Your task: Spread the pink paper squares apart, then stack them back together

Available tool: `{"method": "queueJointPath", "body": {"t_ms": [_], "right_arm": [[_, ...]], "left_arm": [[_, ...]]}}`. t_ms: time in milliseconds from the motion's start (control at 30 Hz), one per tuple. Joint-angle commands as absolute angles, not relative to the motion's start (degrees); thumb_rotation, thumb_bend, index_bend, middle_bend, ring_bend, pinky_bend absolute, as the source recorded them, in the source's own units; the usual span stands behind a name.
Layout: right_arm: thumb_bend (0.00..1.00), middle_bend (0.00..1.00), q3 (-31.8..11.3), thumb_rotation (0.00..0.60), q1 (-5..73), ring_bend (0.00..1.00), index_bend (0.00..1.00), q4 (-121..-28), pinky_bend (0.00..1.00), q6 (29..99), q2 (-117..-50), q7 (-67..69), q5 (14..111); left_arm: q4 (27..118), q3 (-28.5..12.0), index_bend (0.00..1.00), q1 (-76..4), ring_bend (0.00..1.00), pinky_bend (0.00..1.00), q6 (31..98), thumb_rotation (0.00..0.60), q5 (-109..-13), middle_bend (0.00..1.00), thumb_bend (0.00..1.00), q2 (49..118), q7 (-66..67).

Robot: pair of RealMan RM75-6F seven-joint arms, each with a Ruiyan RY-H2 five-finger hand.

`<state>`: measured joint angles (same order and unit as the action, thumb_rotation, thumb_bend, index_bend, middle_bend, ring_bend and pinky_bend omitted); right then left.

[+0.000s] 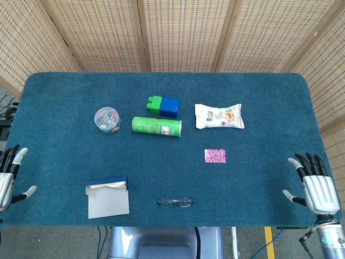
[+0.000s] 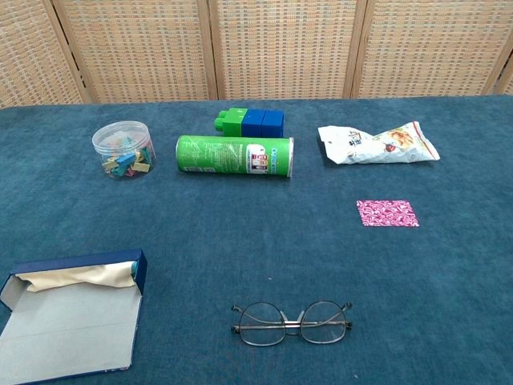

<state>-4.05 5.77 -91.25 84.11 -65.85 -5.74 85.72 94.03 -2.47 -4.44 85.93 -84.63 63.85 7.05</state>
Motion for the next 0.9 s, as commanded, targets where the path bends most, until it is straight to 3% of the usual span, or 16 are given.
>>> {"method": "queueJointPath", "body": {"t_ms": [33,633,733,900], "right_arm": [[0.18,0.14,-4.04,0.6,5.77,0.0,0.2,-91.26,0.0,84.1,-65.84,-5.73,85.74],[0.2,0.14,-4.2,0.6,7.83,0.0,0.2,-93.2,0.0,81.58,-63.39,0.0,87.58],[0.23,0.14,-4.49,0.6,9.38,0.0,0.2,-93.69,0.0,79.56,-62.77,1.53,87.98],[0.42,0.14,-5.58,0.6,13.59,0.0,0.2,-94.05,0.0,74.56,-61.88,5.34,88.93]], "left_arm": [[94.07,-2.5,0.04,-4.5,0.0,0.0,85.84,0.6,-84.61,0.0,0.13,63.86,7.1],[96.73,-2.68,0.04,-4.77,0.0,0.0,85.81,0.6,-85.04,0.0,0.13,61.52,8.11],[97.21,-2.82,0.04,-4.85,0.0,0.0,85.93,0.6,-85.15,0.0,0.13,61.11,8.4],[98.06,-3.11,0.04,-5.16,0.0,0.0,85.71,0.6,-85.08,0.0,0.13,60.37,8.61]]}}
